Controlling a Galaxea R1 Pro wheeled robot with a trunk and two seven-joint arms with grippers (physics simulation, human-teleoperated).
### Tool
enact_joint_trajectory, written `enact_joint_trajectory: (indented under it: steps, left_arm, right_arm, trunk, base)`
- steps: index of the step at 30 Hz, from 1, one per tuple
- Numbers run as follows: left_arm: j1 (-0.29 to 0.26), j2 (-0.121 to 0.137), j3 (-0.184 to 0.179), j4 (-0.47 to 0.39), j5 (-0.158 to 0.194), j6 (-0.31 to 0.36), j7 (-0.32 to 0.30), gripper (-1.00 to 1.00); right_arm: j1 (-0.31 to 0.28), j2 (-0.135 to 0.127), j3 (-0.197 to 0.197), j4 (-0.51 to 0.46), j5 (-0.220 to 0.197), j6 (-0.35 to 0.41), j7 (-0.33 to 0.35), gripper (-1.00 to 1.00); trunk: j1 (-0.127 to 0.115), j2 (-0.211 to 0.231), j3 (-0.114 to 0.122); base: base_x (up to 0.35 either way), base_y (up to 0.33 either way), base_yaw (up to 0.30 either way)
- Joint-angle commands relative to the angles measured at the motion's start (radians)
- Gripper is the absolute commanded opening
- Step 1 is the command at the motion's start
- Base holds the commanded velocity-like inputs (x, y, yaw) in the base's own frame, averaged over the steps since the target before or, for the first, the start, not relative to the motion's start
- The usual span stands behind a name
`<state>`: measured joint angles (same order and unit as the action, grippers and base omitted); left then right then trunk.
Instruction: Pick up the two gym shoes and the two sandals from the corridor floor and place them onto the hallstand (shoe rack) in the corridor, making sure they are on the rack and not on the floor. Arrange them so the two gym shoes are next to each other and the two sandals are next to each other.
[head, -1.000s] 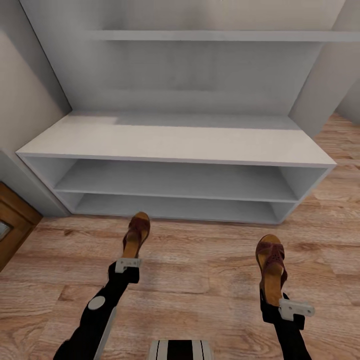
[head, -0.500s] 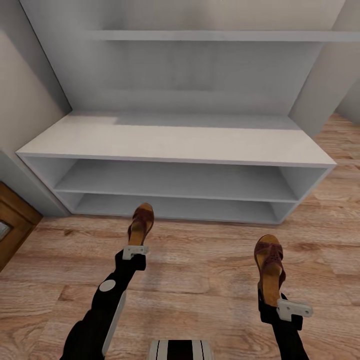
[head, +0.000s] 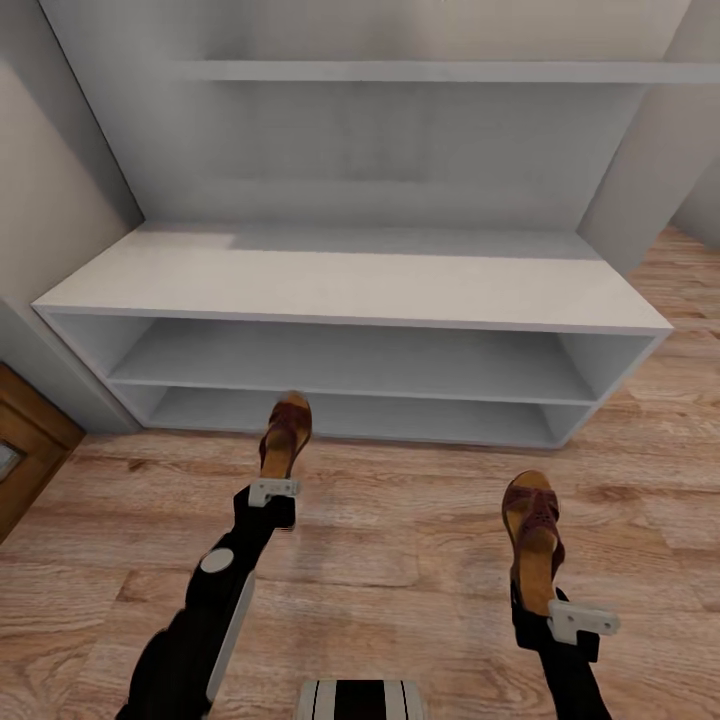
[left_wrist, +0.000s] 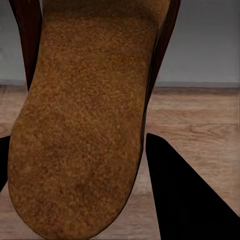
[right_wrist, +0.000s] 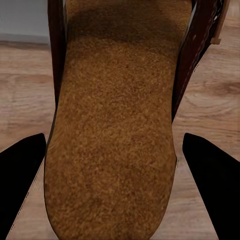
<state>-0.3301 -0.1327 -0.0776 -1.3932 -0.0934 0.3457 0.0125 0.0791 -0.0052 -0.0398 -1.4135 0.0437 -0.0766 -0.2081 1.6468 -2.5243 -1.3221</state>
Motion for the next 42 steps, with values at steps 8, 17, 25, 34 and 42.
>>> enact_joint_trajectory:
  steps: [8,17,25,34,42]
  left_arm:
    - [-0.011,0.000,-0.003,-0.066,-0.003,0.049,-0.003,-1.00]
    - [-0.013,0.001,-0.003,-0.083,-0.003,0.061,-0.005,-1.00]
    - [-0.013,0.006,-0.001,-0.087,-0.003,0.067,-0.006,-1.00]
    - [-0.013,0.007,-0.001,-0.088,-0.003,0.070,-0.005,-1.00]
    - [-0.014,0.005,-0.001,-0.091,-0.003,0.073,-0.006,-1.00]
  right_arm:
    - [0.003,-0.001,0.022,0.001,0.001,0.000,0.001,-1.00]
    - [0.006,-0.001,0.027,0.002,0.002,0.000,0.002,-1.00]
    - [0.007,-0.001,0.029,0.003,0.002,0.000,0.004,-1.00]
    - [0.007,-0.002,0.034,0.005,0.002,0.000,0.005,-1.00]
    - [0.018,-0.013,0.104,0.007,0.004,0.000,0.013,-1.00]
  trunk:
    - [0.000,0.000,0.000]
    - [0.000,0.000,0.000]
    - [0.000,0.000,0.000]
    - [0.000,0.000,0.000]
    - [0.000,0.000,0.000]
  base:
    - [0.000,0.000,0.000]
    - [0.000,0.000,0.000]
    - [0.000,0.000,0.000]
    - [0.000,0.000,0.000]
    - [0.000,0.000,0.000]
